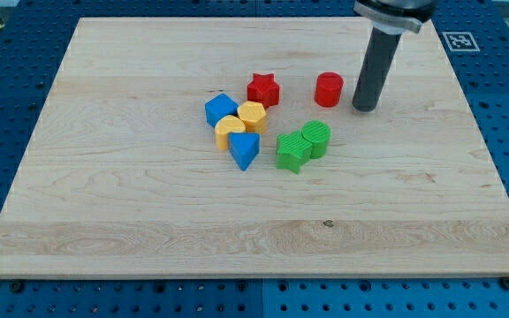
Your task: Place the red circle close to the green circle
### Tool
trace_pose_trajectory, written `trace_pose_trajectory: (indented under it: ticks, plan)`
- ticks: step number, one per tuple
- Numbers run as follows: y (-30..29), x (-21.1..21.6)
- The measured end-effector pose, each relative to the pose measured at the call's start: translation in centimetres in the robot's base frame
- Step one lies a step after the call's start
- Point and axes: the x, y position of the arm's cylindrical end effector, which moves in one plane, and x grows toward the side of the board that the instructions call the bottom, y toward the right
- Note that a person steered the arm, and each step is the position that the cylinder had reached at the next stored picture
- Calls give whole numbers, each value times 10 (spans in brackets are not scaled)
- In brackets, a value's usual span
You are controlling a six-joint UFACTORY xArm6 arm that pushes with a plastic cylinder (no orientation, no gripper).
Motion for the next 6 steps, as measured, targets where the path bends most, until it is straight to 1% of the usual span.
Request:
trace_pose_trajectory:
  ticks: [1,2,3,4,5,6]
  plan:
    - [0,-24]
    - [0,-65]
    - [-11,-82]
    - [-46,-77]
    - [-60,-39]
    - [-59,-6]
